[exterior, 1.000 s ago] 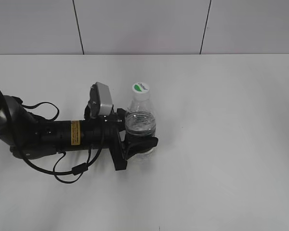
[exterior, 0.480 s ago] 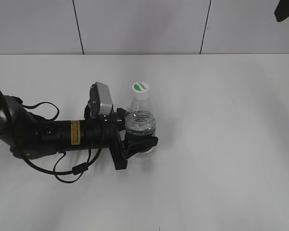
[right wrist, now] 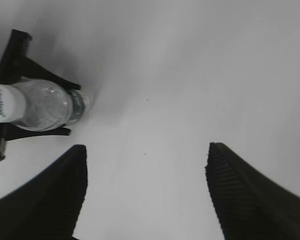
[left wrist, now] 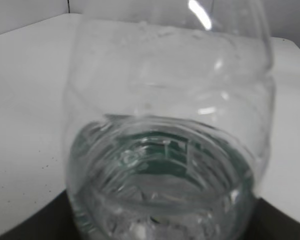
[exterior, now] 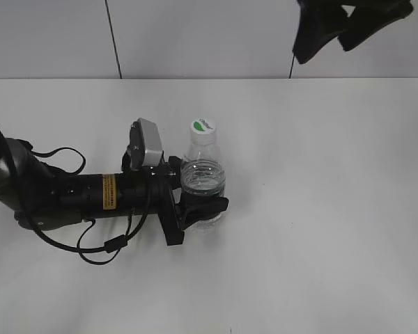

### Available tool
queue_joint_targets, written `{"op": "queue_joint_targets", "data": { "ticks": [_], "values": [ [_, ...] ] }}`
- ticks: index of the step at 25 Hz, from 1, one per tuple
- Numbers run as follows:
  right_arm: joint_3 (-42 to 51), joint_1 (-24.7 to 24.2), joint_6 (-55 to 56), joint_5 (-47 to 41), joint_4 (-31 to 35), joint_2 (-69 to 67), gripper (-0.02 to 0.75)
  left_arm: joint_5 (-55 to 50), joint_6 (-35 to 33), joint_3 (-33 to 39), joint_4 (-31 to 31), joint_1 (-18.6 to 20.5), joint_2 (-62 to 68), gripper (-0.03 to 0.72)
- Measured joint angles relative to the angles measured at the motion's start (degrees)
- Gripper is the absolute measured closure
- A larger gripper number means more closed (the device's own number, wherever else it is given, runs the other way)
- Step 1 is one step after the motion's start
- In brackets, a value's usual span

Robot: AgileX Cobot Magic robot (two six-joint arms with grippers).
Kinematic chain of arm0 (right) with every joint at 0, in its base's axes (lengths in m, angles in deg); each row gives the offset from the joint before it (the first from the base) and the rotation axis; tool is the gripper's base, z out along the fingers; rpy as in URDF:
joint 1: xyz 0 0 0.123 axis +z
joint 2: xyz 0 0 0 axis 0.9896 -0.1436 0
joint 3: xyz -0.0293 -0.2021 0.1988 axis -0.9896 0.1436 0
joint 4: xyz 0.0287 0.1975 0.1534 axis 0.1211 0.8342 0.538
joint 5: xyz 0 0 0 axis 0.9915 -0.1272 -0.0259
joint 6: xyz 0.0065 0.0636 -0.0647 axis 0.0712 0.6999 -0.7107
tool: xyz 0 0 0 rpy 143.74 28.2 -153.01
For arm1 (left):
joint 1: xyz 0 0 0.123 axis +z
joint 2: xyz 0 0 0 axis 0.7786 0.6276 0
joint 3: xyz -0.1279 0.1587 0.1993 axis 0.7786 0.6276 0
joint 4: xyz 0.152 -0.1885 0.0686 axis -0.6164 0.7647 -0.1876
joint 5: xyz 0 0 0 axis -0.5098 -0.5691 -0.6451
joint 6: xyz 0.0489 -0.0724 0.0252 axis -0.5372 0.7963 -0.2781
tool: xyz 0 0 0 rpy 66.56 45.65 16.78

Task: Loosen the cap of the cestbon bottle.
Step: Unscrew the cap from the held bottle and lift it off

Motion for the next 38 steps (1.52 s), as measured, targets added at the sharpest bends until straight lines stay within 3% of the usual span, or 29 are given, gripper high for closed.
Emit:
{"op": "queue_joint_targets", "data": {
  "ticks": [5, 14, 23, 38],
  "values": [
    [0.0, 4.7, 7.8, -0.1, 0.9, 0.0, 0.173, 0.0, 0.0, 0.0, 0.0, 0.0, 0.0, 0.274],
    [0.0, 5.0, 21.2, -0.1, 4.5, 0.0, 0.173, -0.1, 0.0, 0.0, 0.1, 0.0, 0.0, 0.274],
    [-0.4, 9.5, 23.5, -0.2, 7.4, -2.0, 0.173, 0.0, 0.0, 0.0, 0.1, 0.0, 0.0, 0.274],
    [-5.2, 12.4, 24.7, -0.3, 9.9, -6.8, 0.173, 0.0, 0.0, 0.0, 0.1, 0.0, 0.0, 0.274]
  ]
}}
